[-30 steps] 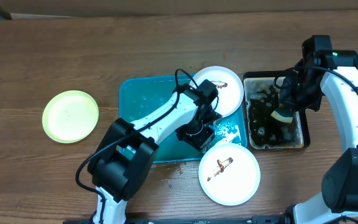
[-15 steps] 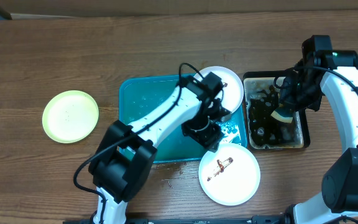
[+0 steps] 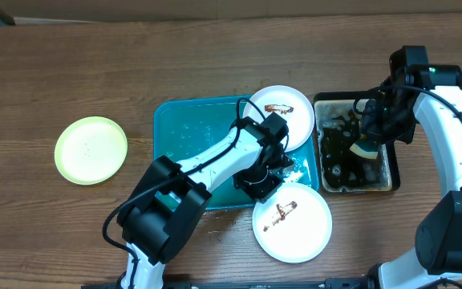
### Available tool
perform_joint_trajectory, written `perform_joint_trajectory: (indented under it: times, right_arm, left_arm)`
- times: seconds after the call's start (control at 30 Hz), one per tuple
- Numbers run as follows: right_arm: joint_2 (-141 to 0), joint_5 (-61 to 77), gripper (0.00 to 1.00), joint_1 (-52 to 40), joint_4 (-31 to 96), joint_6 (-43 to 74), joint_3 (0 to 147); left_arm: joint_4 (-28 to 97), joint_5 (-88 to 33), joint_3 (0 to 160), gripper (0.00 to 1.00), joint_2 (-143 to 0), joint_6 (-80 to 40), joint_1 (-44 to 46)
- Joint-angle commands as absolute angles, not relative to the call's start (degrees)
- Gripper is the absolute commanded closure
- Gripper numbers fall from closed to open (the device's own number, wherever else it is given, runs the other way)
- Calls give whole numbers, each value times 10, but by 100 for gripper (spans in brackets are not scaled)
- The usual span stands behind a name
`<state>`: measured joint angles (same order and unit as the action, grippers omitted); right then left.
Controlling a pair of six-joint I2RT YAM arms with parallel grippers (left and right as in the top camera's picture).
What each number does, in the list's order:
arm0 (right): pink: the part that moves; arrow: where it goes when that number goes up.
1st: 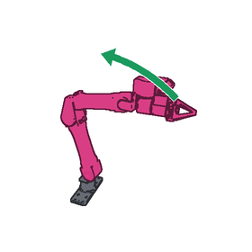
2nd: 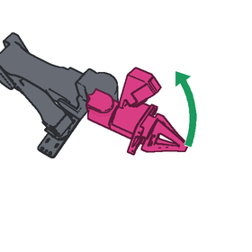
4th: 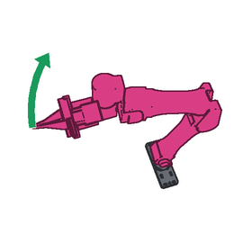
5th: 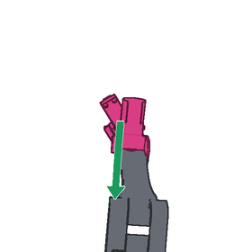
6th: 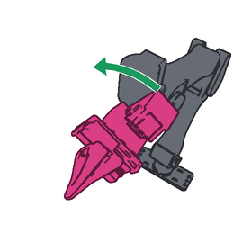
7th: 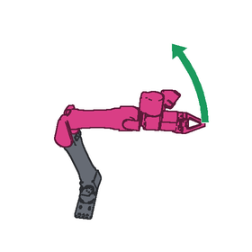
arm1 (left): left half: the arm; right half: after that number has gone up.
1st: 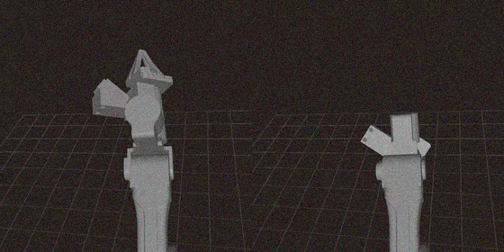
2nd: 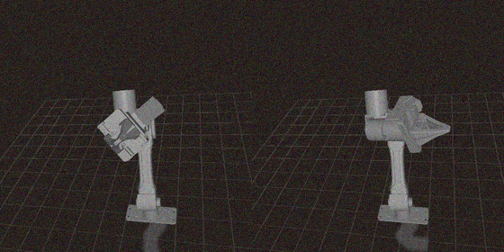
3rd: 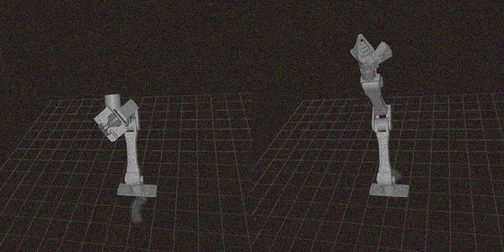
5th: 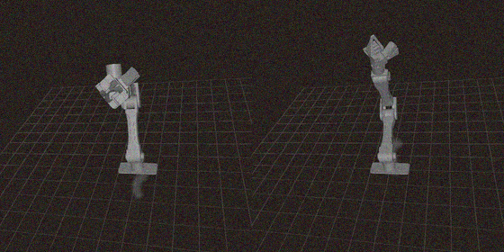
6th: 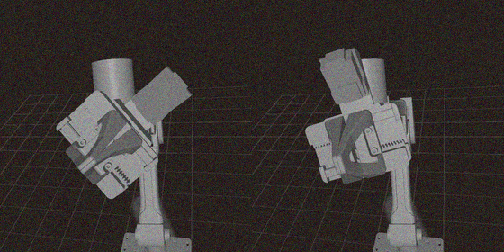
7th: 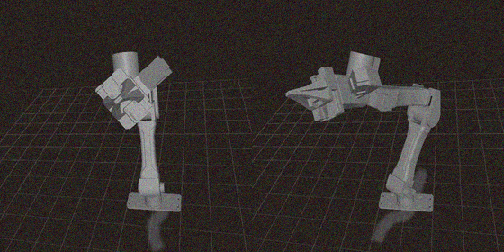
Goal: Clean dirty plates on tray and stack at the side
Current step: 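Move the left gripper to the near white plate's rim and grasp it, then drag the white plate toward the tray's left side and tilt it up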
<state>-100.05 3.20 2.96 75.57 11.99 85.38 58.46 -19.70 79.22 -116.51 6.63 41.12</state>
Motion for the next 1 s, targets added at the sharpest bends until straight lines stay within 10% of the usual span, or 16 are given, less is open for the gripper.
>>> perform_joint_trajectory:
  times: [0.0,0.97]
  right_arm:
    - [-980,36,96,29,753,119,856]
    - [-980,36,96,29,752,119,856]
  left_arm:
    - [580,-174,790,96,-1173,58,396]
    - [630,-24,816,96,-1110,102,183]
